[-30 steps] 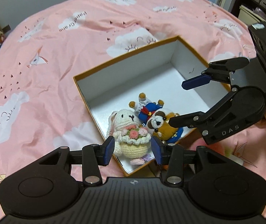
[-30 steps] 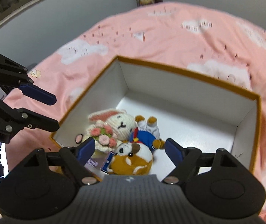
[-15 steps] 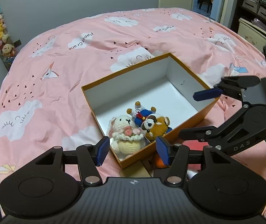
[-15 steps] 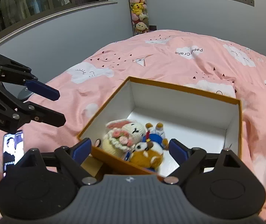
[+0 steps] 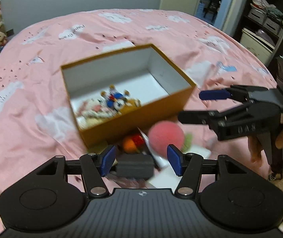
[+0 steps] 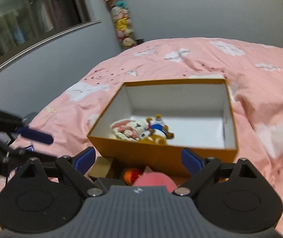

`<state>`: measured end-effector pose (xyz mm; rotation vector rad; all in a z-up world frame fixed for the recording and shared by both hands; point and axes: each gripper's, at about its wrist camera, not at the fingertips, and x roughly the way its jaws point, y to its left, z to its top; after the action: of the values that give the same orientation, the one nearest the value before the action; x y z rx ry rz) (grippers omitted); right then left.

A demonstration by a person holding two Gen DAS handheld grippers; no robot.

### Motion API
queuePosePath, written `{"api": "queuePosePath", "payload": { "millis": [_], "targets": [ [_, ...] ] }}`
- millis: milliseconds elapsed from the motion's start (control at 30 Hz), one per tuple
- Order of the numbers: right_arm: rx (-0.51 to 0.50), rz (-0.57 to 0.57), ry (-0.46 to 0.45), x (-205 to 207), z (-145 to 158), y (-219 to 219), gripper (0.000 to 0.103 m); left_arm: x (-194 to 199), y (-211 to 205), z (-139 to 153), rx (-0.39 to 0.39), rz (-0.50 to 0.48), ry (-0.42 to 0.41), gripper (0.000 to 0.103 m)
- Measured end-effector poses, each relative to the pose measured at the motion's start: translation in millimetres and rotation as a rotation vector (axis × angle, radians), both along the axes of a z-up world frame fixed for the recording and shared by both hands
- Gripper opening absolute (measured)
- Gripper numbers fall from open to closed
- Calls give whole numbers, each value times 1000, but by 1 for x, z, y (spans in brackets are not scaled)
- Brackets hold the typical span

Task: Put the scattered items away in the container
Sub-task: 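Withdraw both grippers from the box toward the remaining items, then grasp the pink pouch near its metal clip with the right gripper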

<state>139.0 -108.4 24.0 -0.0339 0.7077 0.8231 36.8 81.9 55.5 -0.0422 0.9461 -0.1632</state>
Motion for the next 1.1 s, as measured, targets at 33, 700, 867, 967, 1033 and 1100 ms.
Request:
{"api": "queuePosePath", "payload": {
  "millis": [33, 700, 867, 967, 1033, 1100],
  "targets": [
    [3, -10, 4, -4, -3, -4, 94, -4, -4, -3, -5, -7, 7, 67],
    [-161, 5, 383, -42, -68, -56, 93, -42, -50, -75, -80, -38, 225, 67],
    [-177, 28, 413, -46, -73, -59, 92, -42, -55, -80, -80, -48, 243, 63],
    [-197, 33, 419, -49, -77, -57, 84, -41, -56, -81, -82, -48, 247, 63],
    [-185, 38, 423, -49, -77, -56, 72, -41, -57, -82, -78, -50, 246, 63],
    [-156, 49, 442, -48, -76, -57, 57, -41, -57, -81, -75, -53, 246, 62]
  ]
}}
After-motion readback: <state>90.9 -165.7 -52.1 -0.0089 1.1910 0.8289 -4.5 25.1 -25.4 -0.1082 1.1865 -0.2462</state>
